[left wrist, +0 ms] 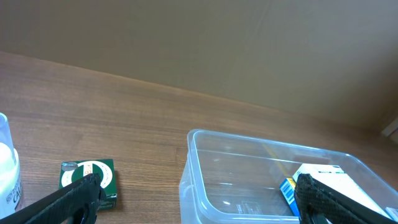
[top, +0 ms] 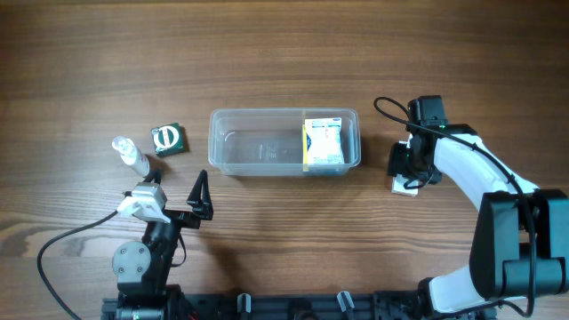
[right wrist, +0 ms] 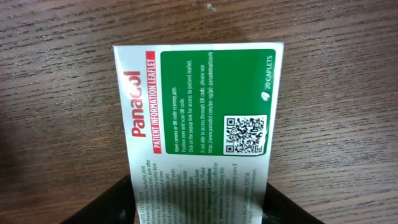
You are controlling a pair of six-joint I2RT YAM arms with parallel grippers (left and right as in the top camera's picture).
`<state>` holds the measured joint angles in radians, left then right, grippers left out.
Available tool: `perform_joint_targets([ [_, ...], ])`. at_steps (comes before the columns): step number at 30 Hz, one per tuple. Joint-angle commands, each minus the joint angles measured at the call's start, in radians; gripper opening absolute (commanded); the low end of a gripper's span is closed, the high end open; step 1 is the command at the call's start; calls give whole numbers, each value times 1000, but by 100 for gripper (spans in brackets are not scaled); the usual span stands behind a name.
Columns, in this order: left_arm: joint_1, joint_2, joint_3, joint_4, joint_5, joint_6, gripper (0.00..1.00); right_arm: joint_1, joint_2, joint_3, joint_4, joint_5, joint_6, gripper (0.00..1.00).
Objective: Pack container
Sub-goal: 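Move the right gripper to the white-green Panadol box and grasp it, then carry the Panadol box over the container's left side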
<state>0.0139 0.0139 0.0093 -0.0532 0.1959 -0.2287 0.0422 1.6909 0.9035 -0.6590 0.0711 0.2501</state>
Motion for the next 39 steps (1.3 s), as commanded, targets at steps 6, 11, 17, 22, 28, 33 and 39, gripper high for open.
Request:
perform_joint_targets([
  [6,-6,-7,-4,-5,-3,16,100,-4,16,-6,16,-25,22,43],
  [11,-6,-7,-4,-5,-3,16,100,-4,15,6,14,-29,23,47],
  [17,-6,-7,-4,-5,-3,16,100,-4,-21,79,-24,-83,19,49],
  [22,-6,-7,-4,-5,-3,16,100,-4,-95,181,-98,-115,11,49],
  [28,-6,-7,-4,-5,-2,16,100,-4,-209,270,-160,-122,-42,48],
  [33,-6,-7,-4,-5,-2,16,100,19,-306,283,-148,-142,-89,48],
  [39,-6,-7,-4,-5,-2,16,100,114,-385,283,-115,-160,-174,47],
])
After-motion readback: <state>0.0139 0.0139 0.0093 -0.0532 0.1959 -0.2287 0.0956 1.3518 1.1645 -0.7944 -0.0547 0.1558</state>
